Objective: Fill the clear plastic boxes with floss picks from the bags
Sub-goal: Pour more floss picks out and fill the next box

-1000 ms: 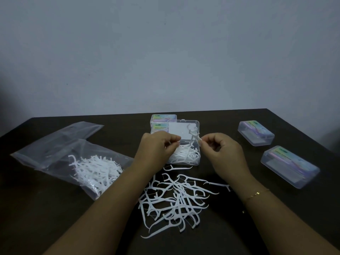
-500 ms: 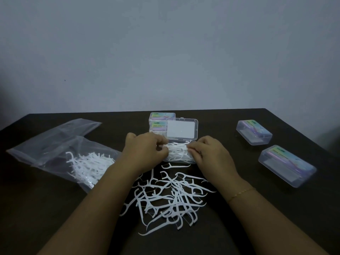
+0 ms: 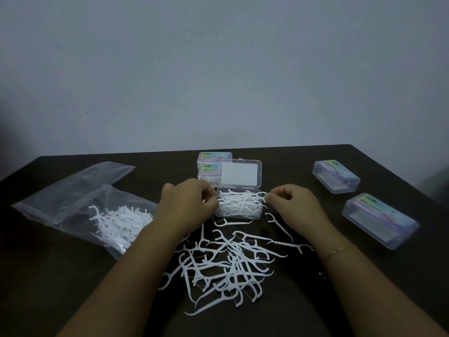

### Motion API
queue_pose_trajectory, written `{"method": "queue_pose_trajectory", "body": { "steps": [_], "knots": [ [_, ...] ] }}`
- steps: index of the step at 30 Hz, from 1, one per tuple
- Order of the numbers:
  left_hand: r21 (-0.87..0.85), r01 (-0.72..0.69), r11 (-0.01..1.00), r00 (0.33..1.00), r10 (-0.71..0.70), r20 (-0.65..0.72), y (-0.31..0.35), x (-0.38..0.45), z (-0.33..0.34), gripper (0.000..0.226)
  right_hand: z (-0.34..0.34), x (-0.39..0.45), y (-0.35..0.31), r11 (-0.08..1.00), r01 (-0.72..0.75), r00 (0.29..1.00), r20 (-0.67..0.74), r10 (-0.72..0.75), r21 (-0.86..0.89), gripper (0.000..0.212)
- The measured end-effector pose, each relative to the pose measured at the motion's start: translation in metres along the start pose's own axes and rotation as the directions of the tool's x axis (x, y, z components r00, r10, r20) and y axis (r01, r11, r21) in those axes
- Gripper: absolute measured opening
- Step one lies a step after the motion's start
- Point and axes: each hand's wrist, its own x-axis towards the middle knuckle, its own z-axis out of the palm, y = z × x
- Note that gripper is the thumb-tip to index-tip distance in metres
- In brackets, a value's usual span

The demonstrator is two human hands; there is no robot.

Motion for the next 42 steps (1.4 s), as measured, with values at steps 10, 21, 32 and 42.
{"method": "queue_pose_trajectory", "body": {
  "steps": [10,21,32,42],
  "knots": [
    [-0.206,-0.002,0.979,0.996,0.020,0.086,0.003,0.001,0.004,0.020,0.004,-0.002,-0.005,0.988,0.153,0.983,0.111,-0.149,-0.032,0.025],
    [-0.420,-0.019,0.908,0.997,-0.012,-0.070,0.010,0.005,0.022,0.015,0.005,-0.005,-0.008,0.954,0.241,0.967,0.128,-0.220,-0.180,0.012],
    [-0.011,0.040,0.999,0.998,-0.040,0.040,0.008,0.000,0.017,0.042,0.006,0.000,-0.003,0.983,0.163,0.985,0.072,-0.158,-0.084,0.022],
    [0.004,0.014,1.000,0.995,-0.014,0.101,0.013,-0.004,0.019,0.048,0.011,-0.003,-0.003,0.940,0.300,0.950,0.140,-0.279,-0.161,0.030]
  ]
}}
